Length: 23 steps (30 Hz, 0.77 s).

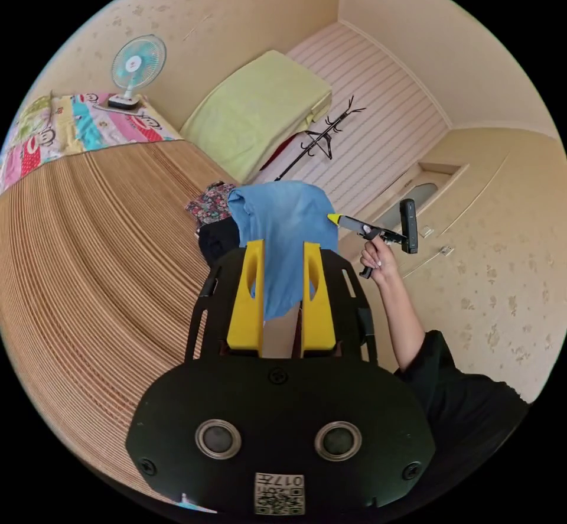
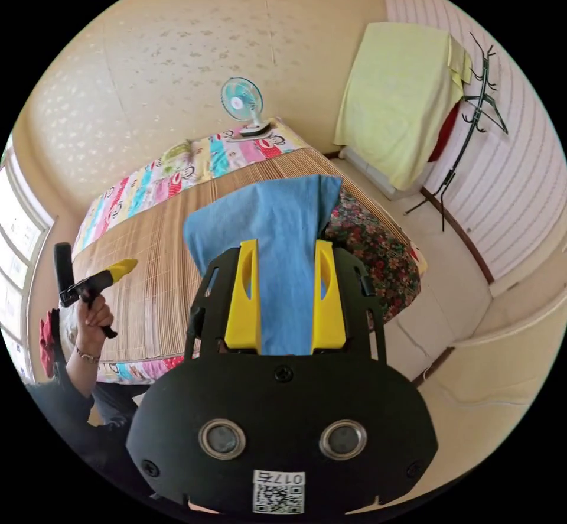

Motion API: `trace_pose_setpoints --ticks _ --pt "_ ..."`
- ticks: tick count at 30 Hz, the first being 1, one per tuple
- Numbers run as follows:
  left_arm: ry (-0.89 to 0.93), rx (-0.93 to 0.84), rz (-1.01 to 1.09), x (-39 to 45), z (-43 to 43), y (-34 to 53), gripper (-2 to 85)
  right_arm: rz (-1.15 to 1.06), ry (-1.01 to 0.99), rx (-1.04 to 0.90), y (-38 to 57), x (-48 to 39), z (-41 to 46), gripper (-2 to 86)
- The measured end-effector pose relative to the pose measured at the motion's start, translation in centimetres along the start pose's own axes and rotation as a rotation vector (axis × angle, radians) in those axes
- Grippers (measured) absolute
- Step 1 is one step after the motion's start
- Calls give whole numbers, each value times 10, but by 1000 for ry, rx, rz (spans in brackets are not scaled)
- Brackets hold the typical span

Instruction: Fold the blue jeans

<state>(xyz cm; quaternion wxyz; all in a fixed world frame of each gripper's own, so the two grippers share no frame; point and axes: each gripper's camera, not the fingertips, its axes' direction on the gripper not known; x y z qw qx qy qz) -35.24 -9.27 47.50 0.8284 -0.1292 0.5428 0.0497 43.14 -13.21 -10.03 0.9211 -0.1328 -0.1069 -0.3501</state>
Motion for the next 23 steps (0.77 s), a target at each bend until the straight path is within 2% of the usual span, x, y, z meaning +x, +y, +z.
trace_pose_setpoints --ticks 4,6,7,9,10,12,13,15,18,20,22,23 --pt "-152 19 -67 -48 -64 87 104 -88 -182 146 63 -58 21 133" --pt "-249 40 -175 -81 -119 155 104 -132 -421 220 105 -105 48 135" --pt "-278 49 -212 -88 -134 172 104 -118 -475 221 113 -116 59 135" --pt "-437 86 -335 -101 -195 231 107 -122 -619 93 135 -175 113 139" --pt "-492 99 -358 -101 -211 244 108 -134 -630 47 139 -193 127 140" --pt "-713 203 -431 -83 -283 291 122 -209 -638 -123 162 -269 175 145" --pt "-761 236 -445 -76 -302 301 124 -235 -648 -154 169 -288 182 145" --pt "-985 404 -514 -42 -381 340 133 -330 -735 -225 194 -351 193 145" --pt "-1221 537 -604 -16 -459 374 144 -407 -820 -324 221 -403 202 145" --pt "-1230 523 -665 -30 -486 386 144 -416 -861 -372 235 -418 206 145" --pt "-1131 411 -744 -73 -494 391 134 -410 -887 -404 247 -423 209 144" --pt "-1020 285 -831 -115 -489 395 121 -400 -891 -415 253 -421 208 144"
